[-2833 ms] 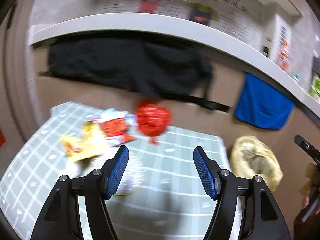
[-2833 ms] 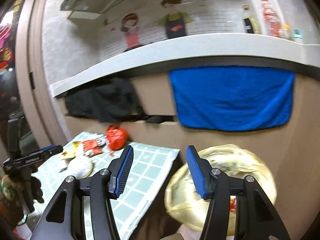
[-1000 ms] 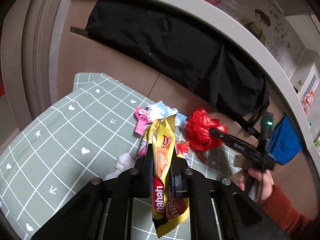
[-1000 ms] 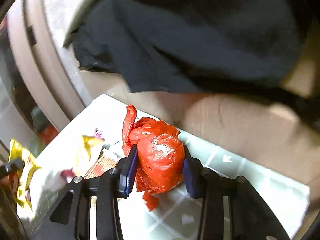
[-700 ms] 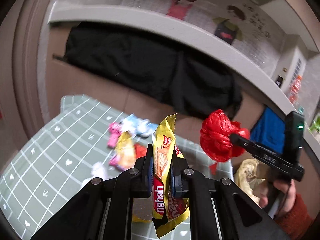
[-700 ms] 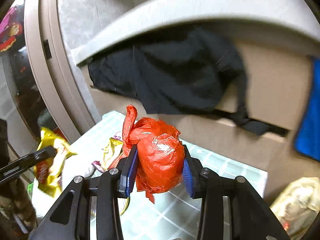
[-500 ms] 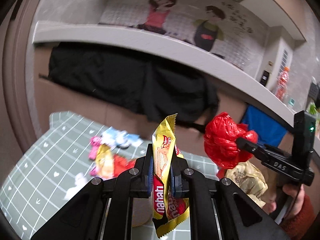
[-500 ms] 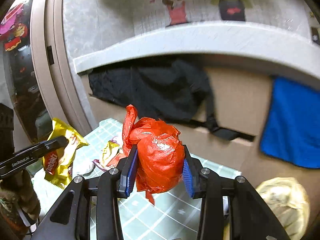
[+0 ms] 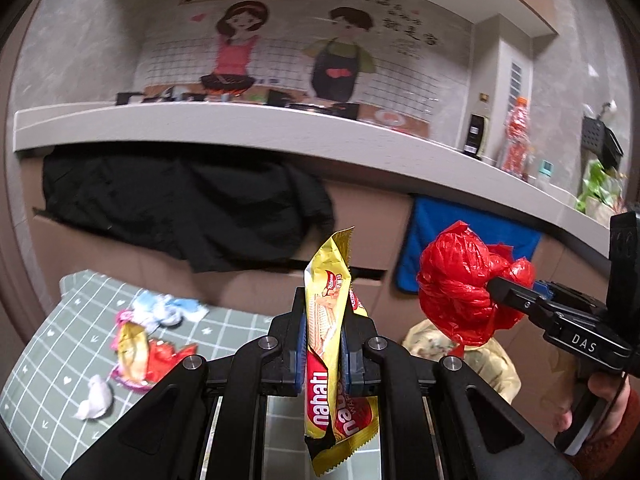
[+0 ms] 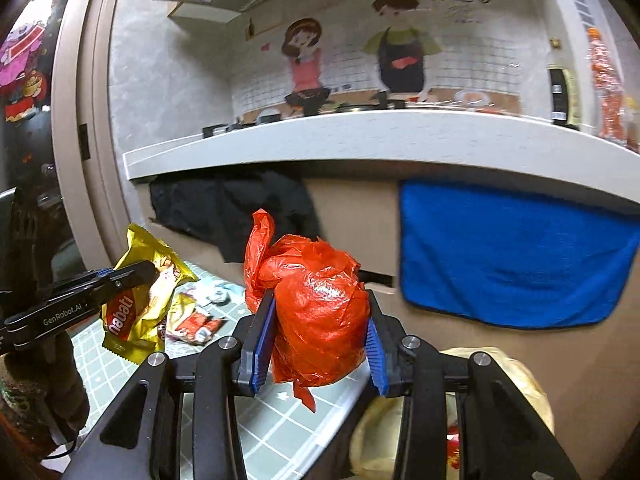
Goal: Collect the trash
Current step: 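Carry the wrapper and red bag over the yellow-lined bin with both grippers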
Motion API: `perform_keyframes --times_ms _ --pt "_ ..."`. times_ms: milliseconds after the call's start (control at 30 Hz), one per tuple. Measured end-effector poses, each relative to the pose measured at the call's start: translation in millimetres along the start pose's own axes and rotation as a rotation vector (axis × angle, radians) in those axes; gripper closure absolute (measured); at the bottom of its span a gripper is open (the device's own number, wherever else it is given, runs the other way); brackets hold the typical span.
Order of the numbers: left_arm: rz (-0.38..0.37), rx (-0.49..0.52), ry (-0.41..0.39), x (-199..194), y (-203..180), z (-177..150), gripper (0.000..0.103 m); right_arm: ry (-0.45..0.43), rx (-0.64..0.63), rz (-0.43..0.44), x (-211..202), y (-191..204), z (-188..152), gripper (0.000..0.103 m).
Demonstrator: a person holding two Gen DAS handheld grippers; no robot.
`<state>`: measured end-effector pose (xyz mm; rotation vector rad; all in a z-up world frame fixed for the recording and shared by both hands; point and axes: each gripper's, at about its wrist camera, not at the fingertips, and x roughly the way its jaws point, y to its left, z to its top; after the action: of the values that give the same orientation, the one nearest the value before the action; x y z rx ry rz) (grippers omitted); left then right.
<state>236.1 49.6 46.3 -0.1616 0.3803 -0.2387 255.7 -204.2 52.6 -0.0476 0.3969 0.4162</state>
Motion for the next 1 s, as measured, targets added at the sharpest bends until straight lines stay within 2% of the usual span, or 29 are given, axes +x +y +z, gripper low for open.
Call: perform_keyframes --times_ms 167,567,833,1000 --pt "-0.035 0.040 0.005 11.4 -35.0 2.4 0.090 -0.032 0.005 -0.056 -16.7 -22.9 -1.6 0.065" --pt "-0.137 0.098 0.032 48.8 -95.5 4.3 0.090 -0.045 0.080 -0.150 -43.3 -80.0 -14.5 0.065" --pt "-0.224 0.094 0.079 82.1 -128.0 -6.6 0.090 -0.045 0.121 -0.229 -57.1 -108.1 -25.6 0.065" --pt "-0.245 0.111 0.099 95.5 -146.0 -15.6 0.090 -0.036 0.143 -0.249 -56.2 -119.6 -35.6 0.065"
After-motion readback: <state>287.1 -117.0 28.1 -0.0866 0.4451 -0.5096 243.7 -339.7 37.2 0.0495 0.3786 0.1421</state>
